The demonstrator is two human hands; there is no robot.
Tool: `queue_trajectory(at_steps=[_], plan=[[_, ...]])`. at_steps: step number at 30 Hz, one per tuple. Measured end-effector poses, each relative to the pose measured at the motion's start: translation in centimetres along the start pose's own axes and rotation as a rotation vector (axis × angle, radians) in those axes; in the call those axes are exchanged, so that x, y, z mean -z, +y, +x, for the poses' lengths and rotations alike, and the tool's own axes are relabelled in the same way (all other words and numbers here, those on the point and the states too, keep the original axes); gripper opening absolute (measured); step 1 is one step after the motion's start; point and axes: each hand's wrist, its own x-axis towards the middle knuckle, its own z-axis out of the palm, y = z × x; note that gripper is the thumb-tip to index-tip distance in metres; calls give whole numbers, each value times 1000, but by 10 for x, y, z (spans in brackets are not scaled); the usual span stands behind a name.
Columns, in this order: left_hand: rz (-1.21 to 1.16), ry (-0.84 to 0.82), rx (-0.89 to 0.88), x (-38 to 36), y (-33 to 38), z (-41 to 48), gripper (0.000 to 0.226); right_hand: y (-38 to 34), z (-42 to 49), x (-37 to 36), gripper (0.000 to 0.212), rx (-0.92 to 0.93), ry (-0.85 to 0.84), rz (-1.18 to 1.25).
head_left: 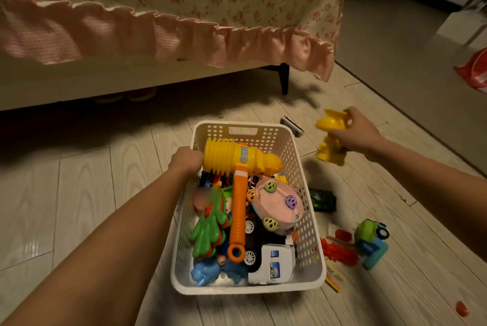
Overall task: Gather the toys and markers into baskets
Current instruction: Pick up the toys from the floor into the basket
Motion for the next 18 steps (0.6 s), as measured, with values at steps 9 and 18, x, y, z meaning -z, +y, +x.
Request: queue_trajectory(at_steps=[9, 18], plan=[[37, 13, -24, -2, -2, 5, 21, -126, -74, -58, 42, 23, -715, 273], [32, 22, -24, -3, -6, 10, 19, -140, -101, -134, 49, 71, -798, -80]])
